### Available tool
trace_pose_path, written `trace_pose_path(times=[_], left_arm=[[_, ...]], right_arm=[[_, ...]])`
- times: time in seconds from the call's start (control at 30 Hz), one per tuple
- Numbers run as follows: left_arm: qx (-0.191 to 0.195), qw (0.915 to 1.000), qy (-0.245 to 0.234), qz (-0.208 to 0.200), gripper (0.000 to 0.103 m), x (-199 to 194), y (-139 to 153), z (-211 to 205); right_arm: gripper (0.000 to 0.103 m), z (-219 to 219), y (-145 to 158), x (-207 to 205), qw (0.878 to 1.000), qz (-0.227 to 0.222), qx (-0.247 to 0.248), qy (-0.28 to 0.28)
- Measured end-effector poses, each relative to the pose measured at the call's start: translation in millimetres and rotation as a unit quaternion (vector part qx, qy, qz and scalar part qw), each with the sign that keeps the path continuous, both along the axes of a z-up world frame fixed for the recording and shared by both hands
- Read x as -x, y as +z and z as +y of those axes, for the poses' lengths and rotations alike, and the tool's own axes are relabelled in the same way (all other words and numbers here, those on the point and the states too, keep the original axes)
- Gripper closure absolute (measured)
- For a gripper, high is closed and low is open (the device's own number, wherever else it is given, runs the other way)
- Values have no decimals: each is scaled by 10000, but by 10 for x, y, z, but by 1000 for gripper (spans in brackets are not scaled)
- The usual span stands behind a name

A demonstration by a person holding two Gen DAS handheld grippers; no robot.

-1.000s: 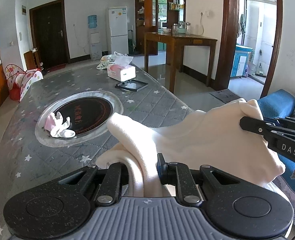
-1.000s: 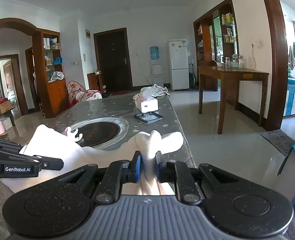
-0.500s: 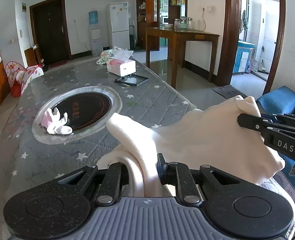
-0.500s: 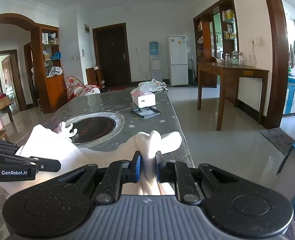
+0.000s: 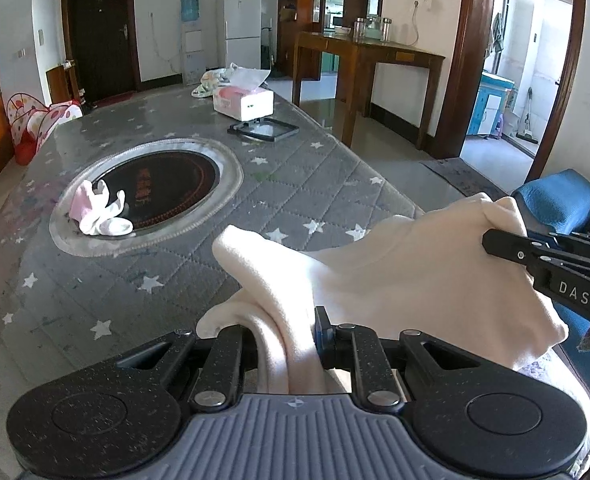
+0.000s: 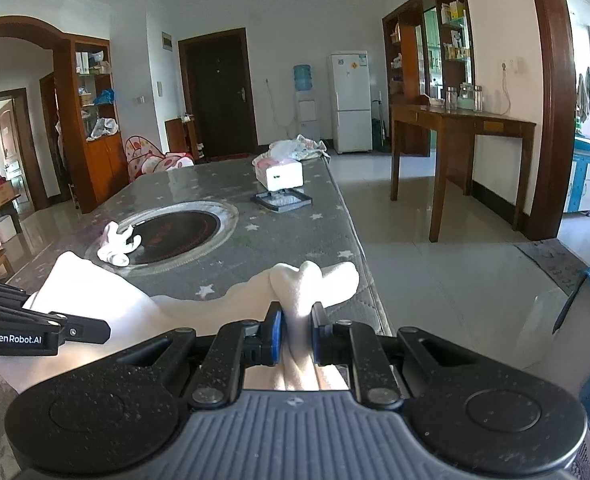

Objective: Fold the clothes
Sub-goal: 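Lower the folded cloth onto the table and open both grippers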

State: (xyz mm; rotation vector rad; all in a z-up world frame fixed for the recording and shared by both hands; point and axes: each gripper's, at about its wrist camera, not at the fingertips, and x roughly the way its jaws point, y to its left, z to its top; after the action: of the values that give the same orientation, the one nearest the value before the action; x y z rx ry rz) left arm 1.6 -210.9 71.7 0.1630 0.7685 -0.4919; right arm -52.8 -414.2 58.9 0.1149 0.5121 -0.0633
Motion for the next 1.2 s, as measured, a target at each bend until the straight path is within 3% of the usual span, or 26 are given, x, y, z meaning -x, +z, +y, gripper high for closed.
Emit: trace_pose_path(times=[0.43,0.6,0.83,1.2], left_arm=[[-67,9986,59,518,80,-166,-341,51],[-109,9985,158,519,60,-190,-359,113],[34,9978,436,488,59,-283,-301,242],[111,9970,684,349,59,-430,-262,319]], right_arm=[[86,-180,-372,-159,9980,549,-176,-276],[84,-353,-411,-174,9966,600,-157,-541],[82,-329,-339,-267,9978,527,-251,-308],[64,-186,-536,-556,9955,884,-317,-104]])
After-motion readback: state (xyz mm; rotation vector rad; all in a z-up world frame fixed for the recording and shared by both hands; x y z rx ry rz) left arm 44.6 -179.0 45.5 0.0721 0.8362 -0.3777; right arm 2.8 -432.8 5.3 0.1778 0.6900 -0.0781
